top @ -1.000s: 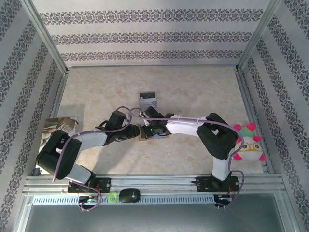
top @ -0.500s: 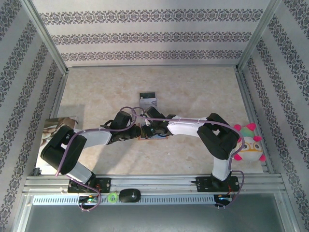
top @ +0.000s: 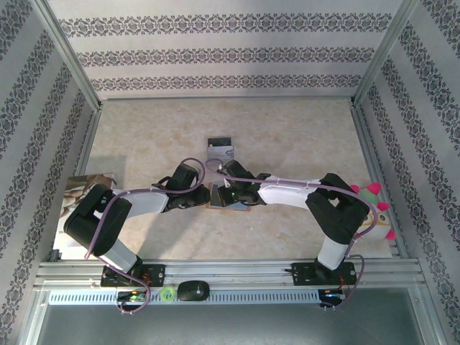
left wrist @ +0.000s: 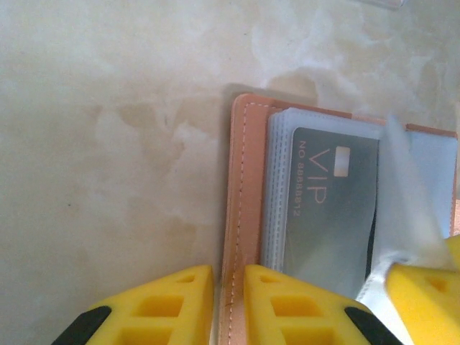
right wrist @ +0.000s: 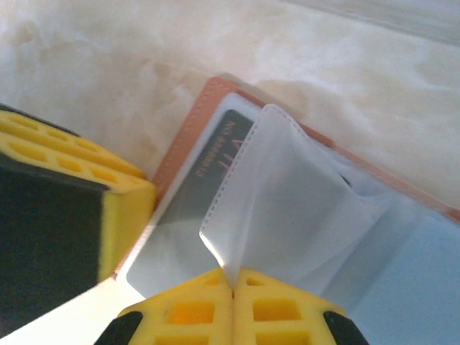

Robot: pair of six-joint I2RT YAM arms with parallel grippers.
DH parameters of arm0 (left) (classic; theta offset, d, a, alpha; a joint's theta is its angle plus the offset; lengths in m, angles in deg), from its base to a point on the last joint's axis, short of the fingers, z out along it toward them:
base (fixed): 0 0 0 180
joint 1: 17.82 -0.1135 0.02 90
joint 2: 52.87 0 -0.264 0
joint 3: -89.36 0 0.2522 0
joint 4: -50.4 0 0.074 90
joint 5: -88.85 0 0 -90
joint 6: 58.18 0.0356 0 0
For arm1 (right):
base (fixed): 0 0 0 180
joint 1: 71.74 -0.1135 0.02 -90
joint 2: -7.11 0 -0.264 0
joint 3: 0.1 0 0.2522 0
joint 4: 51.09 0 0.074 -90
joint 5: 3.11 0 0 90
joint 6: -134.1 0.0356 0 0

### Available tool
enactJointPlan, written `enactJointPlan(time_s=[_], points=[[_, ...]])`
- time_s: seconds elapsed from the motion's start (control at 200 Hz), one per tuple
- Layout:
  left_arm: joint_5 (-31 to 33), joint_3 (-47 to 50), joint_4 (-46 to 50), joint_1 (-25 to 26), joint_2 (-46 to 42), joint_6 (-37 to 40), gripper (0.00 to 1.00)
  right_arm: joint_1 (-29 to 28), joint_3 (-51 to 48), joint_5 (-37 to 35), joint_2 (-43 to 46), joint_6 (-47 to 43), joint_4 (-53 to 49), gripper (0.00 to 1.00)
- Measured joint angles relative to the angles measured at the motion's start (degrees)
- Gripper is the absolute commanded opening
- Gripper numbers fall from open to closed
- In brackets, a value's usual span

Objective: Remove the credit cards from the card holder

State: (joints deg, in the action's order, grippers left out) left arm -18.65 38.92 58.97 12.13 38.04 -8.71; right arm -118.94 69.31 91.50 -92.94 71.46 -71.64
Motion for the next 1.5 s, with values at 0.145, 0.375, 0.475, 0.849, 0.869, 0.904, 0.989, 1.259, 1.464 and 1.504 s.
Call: enactJointPlan(time_s=[0.145,0.375,0.475,0.849,0.869,0.904,0.989,1.259,1.464,1.504], points=[[0.0,-0.1,0.1,0.0,0.1,0.0,0.19,0.6,-2.6,-2.9,3.0,2.1,-0.7,0.28],[0.0,-0.1,0.0,0.0,0.1,0.2,0.24,0.6,-5.3,-9.2,6.9,5.4,-3.5,0.41],[-0.5,-0.2,0.1,0.1,-0.4,0.9,0.33,0.6,-6.7,-12.0,8.9,6.9,-5.6,0.44],[-0.5,-1.2,4.1,0.4,-5.0,3.0,0.44,2.2,-6.8,-10.5,20.5,5.2,-7.8,0.39],[-0.5,-1.4,4.2,0.4,-5.0,3.0,0.44,2.3,-5.8,-9.1,19.8,4.8,-7.8,0.39],[-0.5,-1.8,4.3,0.4,-5.0,3.1,0.44,2.4,-3.9,-6.8,18.3,4.2,-7.6,0.39],[-0.6,-2.4,4.4,0.4,-5.0,3.1,0.44,2.3,0.9,-2.3,13.7,3.4,-6.9,0.39],[0.0,-2.3,5.4,0.4,-5.0,3.3,0.45,1.6,11.3,3.1,-0.1,2.8,-9.5,0.3],[-0.2,-2.2,5.7,0.4,-5.0,3.3,0.45,1.6,10.3,1.9,-3.0,3.1,-14.4,0.26],[-0.3,-2.2,5.7,0.4,-5.0,3.3,0.45,1.6,9.5,1.3,-2.8,3.1,-15.0,0.25]])
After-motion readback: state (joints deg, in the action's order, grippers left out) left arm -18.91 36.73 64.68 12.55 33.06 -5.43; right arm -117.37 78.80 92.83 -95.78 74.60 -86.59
